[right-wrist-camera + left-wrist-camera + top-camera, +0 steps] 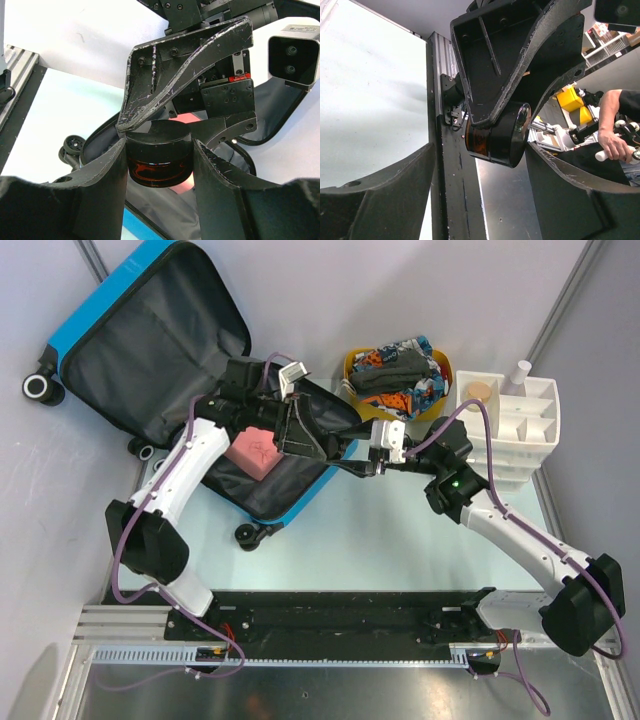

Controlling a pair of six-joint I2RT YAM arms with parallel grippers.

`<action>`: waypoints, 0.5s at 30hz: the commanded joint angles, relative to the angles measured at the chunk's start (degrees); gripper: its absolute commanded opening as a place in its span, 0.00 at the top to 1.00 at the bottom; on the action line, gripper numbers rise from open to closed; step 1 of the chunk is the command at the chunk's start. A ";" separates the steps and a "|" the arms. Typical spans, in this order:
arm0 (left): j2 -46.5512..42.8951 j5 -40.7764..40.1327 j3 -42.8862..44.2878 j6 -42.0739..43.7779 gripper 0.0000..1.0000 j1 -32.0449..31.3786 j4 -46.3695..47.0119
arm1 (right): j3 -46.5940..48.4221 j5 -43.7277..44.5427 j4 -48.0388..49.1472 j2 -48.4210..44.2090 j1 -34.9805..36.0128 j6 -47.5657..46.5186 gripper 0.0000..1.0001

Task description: Open, take out, and arrange the luggage

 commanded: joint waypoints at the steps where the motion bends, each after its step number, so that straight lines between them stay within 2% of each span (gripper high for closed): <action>1: -1.10 10.91 0.83 -1.43 0.25 -1.04 -0.09 | 0.17 -1.51 2.60 -1.81 0.82 -1.03 0.60; 7: -0.66 12.32 2.15 -2.13 0.28 -1.84 -0.09 | 0.08 -2.83 2.07 -1.81 0.82 -1.65 0.61; 15: -0.22 13.90 2.32 -2.05 0.39 -2.01 -0.09 | -0.01 -3.80 0.84 -1.99 0.82 -2.26 0.61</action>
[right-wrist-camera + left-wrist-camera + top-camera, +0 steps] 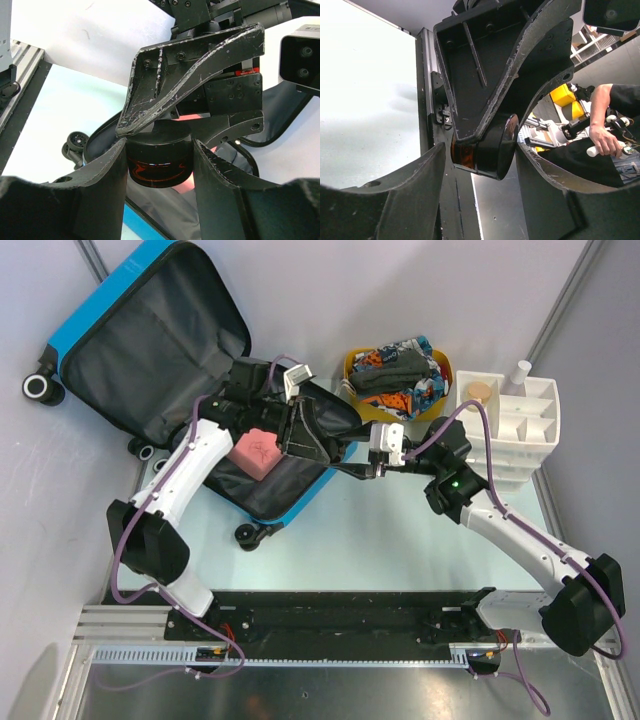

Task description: Open, take out, and arrange the luggage

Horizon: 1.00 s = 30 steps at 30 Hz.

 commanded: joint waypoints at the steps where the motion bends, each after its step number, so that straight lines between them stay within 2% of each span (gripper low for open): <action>1: -0.22 12.90 2.50 -1.06 0.40 -0.39 0.17 | 0.21 -2.34 1.63 -1.99 0.60 -0.82 0.61; 7: 0.13 13.34 2.94 -1.41 0.51 -0.66 0.00 | 0.13 -2.60 1.28 -1.90 0.25 -0.82 0.60; 9: 0.13 13.25 3.12 -1.50 0.59 -0.75 0.00 | 0.21 -2.60 0.84 -1.90 0.16 -1.34 0.58; 10: 0.22 12.90 3.03 -1.76 0.62 -0.75 0.09 | 0.21 -2.43 0.66 -1.90 0.07 -1.52 0.54; 12: 0.48 12.29 2.94 -2.12 0.77 -0.75 0.17 | 0.21 -1.29 -0.04 -2.08 -0.02 -1.87 0.36; 13: 0.48 11.15 2.68 -2.47 0.83 -0.75 0.09 | 0.21 -0.76 -0.57 -2.43 -0.28 -2.66 0.33; 14: 0.66 9.92 2.50 -2.90 0.97 -0.75 0.09 | 0.21 0.72 -2.22 -2.69 -0.63 -3.36 0.30; 15: 0.66 9.04 2.33 -3.17 1.00 -0.75 0.09 | 0.13 1.61 -3.37 -3.13 -0.81 -4.07 0.21; 18: 1.01 4.47 2.15 -4.92 1.00 -0.75 0.09 | 0.12 6.44 -9.17 -5.06 -1.16 -9.16 0.10; 22: 1.36 -1.16 3.29 -5.19 1.00 -1.01 0.17 | 0.39 10.49 -16.55 -7.87 -1.25 -14.09 0.10; 26: 2.06 -6.25 4.43 -5.46 1.00 -1.27 0.44 | 0.65 14.26 -24.45 -9.81 -1.16 -14.88 0.09; 30: 2.94 -13.01 4.35 -7.56 1.00 -1.71 1.14 | 0.74 17.61 -25.88 -9.90 -0.46 -14.01 0.10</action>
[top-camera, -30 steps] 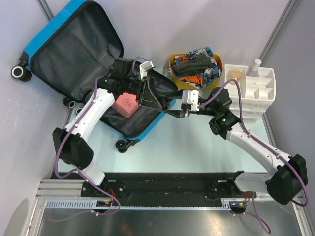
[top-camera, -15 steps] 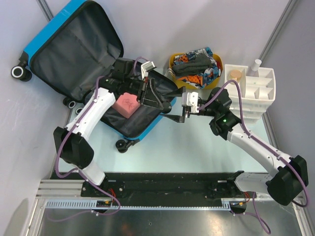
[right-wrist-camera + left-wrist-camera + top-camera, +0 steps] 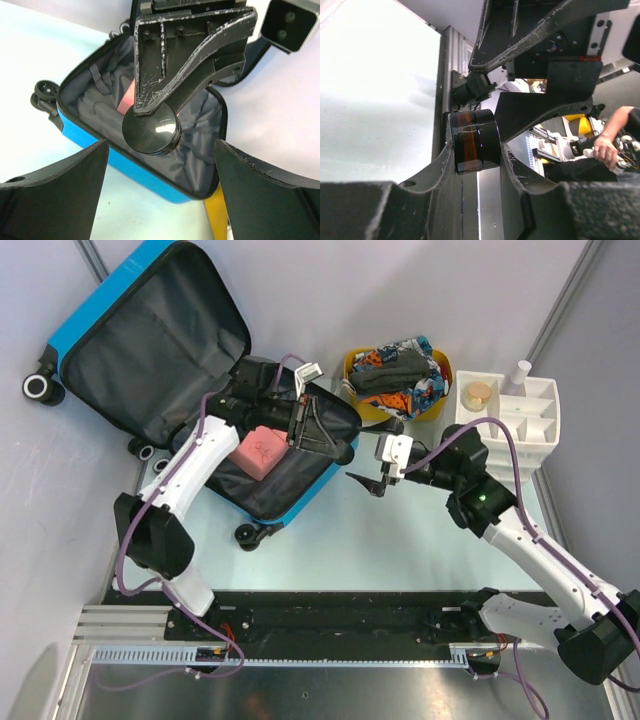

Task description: Open, take out, and arrange the luggage

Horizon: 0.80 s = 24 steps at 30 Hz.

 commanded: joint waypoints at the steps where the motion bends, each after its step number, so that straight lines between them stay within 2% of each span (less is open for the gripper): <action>1: 0.82 -7.52 2.58 -4.53 1.00 -0.73 1.84 | 1.07 7.11 -4.66 -0.46 1.53 -1.04 0.11; 10: 0.74 -10.69 1.79 -6.55 1.00 -2.22 3.51 | 4.93 14.50 -5.45 5.25 4.61 -0.42 0.12; 13: 0.30 -11.40 1.35 -6.73 1.00 -2.40 3.95 | 5.46 15.57 -5.28 6.04 5.05 -0.95 0.16; 24: -0.05 -11.75 0.29 -7.34 1.00 -2.66 4.74 | 5.64 14.78 -5.80 5.78 4.96 -2.71 0.51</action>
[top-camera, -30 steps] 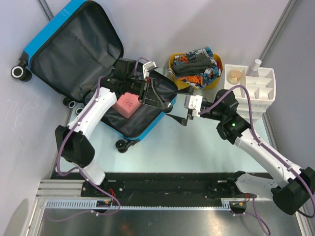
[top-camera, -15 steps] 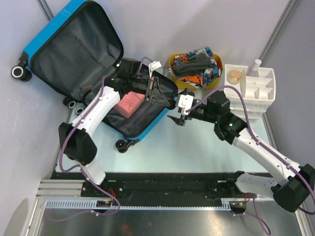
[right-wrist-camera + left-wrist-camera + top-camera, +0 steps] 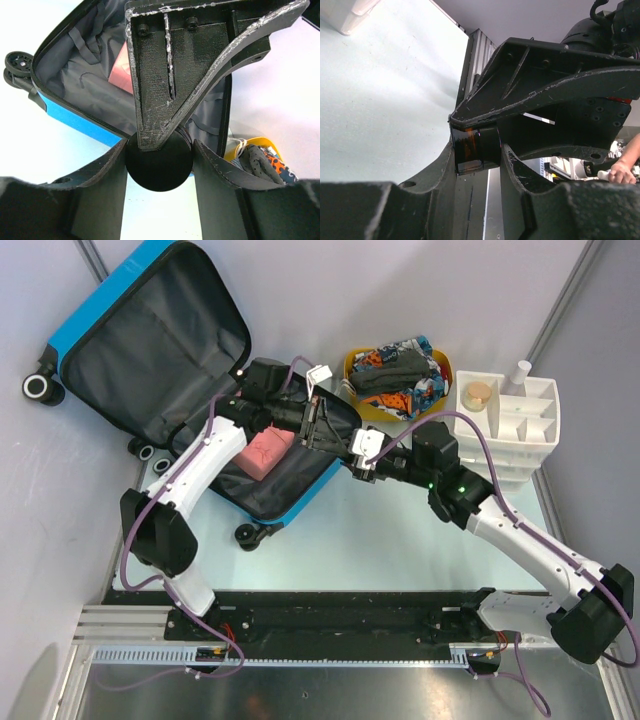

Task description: Open, take out, and arrange the luggage

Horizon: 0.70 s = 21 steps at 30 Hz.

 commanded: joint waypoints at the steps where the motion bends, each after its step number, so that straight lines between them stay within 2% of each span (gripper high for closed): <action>1: -1.58 -0.80 0.29 -3.41 1.00 -0.37 2.51 | 2.53 0.81 0.23 -0.58 0.16 -1.23 0.55; 2: -1.41 -0.62 0.38 -3.41 1.00 -0.37 2.69 | 2.53 1.07 0.23 -0.58 0.24 -1.23 0.62; 3: -1.41 -0.71 0.29 -3.50 0.96 -0.28 2.69 | 2.53 1.34 0.49 -0.66 0.07 -1.14 0.64; 4: -1.23 -0.62 0.38 -3.50 0.71 -0.28 2.69 | 2.62 1.34 0.67 -1.01 -0.45 -0.97 0.66; 5: -1.23 -0.45 0.29 -3.50 0.53 -0.28 2.69 | 2.62 1.34 0.93 -1.10 -0.81 -0.62 0.69; 7: -1.41 -1.40 -0.32 -3.32 0.17 -0.02 2.78 | 2.80 -0.32 -0.37 -1.98 -2.99 0.00 0.69; 8: -1.67 -1.76 -0.50 -3.15 0.05 0.24 2.78 | 3.49 -0.76 -0.91 -2.16 -3.79 0.61 0.72; 9: -1.58 -1.85 -0.50 -2.88 0.00 1.03 2.78 | 3.85 -1.55 -1.52 -2.33 -4.93 1.23 0.74; 13: -1.49 -2.64 0.11 -1.39 0.00 3.41 2.69 | 6.48 -3.66 -6.08 -3.73 -11.08 6.57 0.77; 17: -2.90 -6.93 0.47 3.95 0.00 5.17 2.69 | 10.00 -6.30 -11.18 -5.49 -19.78 9.05 0.79; 21: -4.04 -10.63 -1.02 6.52 0.00 5.26 2.78 | 15.35 -9.20 -17.60 -6.03 -32.76 9.23 0.81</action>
